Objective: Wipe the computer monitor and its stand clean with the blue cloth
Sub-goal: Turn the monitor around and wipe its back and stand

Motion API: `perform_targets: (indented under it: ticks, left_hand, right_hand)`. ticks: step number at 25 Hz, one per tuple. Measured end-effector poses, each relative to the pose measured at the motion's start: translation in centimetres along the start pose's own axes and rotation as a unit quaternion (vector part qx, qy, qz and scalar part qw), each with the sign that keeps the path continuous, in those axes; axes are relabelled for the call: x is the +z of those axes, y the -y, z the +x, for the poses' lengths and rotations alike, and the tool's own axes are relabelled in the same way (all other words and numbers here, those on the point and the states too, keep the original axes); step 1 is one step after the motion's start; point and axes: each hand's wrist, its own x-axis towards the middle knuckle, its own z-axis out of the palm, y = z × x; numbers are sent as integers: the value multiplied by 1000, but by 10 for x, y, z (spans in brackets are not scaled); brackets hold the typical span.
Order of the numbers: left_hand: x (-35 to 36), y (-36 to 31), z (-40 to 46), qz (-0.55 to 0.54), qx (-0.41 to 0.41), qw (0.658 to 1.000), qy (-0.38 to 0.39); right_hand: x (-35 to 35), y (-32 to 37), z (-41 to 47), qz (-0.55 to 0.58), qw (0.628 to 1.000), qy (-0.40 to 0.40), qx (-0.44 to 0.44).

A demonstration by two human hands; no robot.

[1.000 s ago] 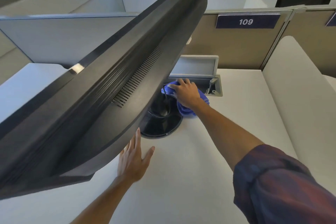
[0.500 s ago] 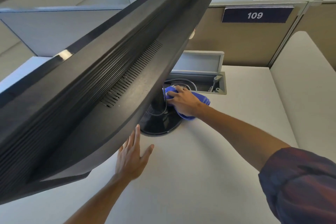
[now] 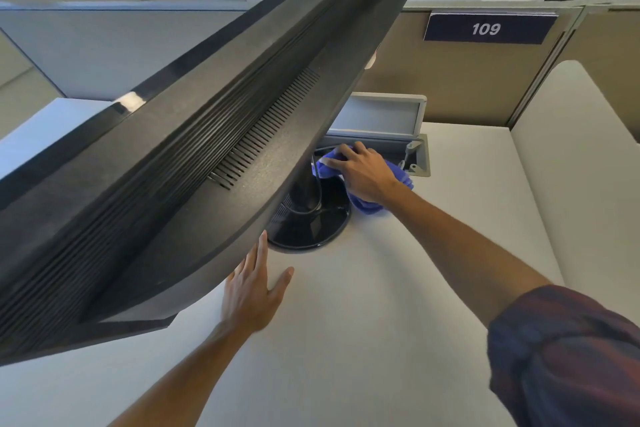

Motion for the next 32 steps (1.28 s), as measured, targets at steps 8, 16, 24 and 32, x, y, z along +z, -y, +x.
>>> perform_targets:
  ticks: [8,16,24,32]
  left_hand:
    - [-1,-1,0,0,-3,1000,5]
    - [-3,-1,-1,-3,-3,1000,10]
    - [-3,0,-1,7,-5,1000,9]
    - [-2,2,-4,1,3,1000,-1]
  right_hand:
    - [19,47,-16,-16,998,55,5]
    - [14,67,-63,-44,997,60,22]
    - [-5,74,-70,1,997,31,75]
    - [-20,116,-80,6,998,26,48]
